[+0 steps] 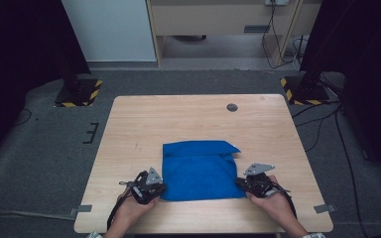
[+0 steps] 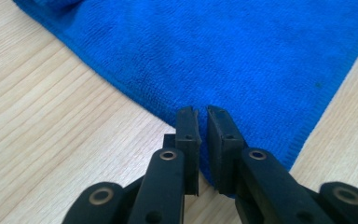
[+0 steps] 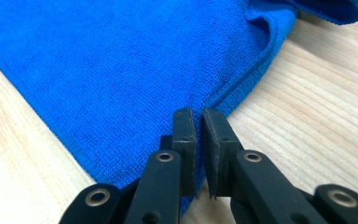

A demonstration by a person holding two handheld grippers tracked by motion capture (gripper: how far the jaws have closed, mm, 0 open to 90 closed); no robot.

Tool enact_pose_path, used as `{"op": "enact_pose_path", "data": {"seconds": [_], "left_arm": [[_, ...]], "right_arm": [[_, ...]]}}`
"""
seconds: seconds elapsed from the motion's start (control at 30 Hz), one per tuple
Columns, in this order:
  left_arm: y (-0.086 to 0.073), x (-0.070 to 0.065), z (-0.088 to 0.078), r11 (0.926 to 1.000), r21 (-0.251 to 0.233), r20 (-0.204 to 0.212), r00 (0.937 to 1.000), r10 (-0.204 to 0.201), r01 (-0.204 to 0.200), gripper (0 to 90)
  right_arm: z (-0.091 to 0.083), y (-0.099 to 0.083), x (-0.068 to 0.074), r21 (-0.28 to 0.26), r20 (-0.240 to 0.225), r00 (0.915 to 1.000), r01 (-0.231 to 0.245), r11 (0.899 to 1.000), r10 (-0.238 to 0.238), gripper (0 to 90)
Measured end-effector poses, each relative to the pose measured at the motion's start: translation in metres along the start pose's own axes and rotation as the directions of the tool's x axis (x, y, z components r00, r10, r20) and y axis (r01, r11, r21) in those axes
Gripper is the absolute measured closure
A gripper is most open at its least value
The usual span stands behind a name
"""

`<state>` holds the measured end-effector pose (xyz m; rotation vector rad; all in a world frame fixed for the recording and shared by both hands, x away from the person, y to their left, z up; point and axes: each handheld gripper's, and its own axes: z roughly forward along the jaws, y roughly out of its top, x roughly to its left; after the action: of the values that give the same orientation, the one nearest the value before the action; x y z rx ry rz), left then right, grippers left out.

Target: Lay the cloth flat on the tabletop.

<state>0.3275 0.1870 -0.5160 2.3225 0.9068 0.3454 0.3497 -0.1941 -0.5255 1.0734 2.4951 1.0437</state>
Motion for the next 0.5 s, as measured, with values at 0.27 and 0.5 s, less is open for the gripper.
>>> {"op": "enact_pose_path", "data": {"seconds": [0.27,0.5], "left_arm": [[-0.0013,0.007,0.0007,0.9997,-0.015,-0.015,0.9997,-0.021,0.02,75.8],[0.0006,0.0119,-0.0039,0.9958,-0.072,-0.042,0.9973,-0.059,0.056,45.7]], "right_arm": [[-0.0014,-0.0002,0.0052,0.013,-0.006,0.9999,0.009,1.0,-0.009,82.1],[-0.0063,0.0019,0.0048,-0.019,0.006,1.0,0.003,1.0,-0.003,53.0]]}}
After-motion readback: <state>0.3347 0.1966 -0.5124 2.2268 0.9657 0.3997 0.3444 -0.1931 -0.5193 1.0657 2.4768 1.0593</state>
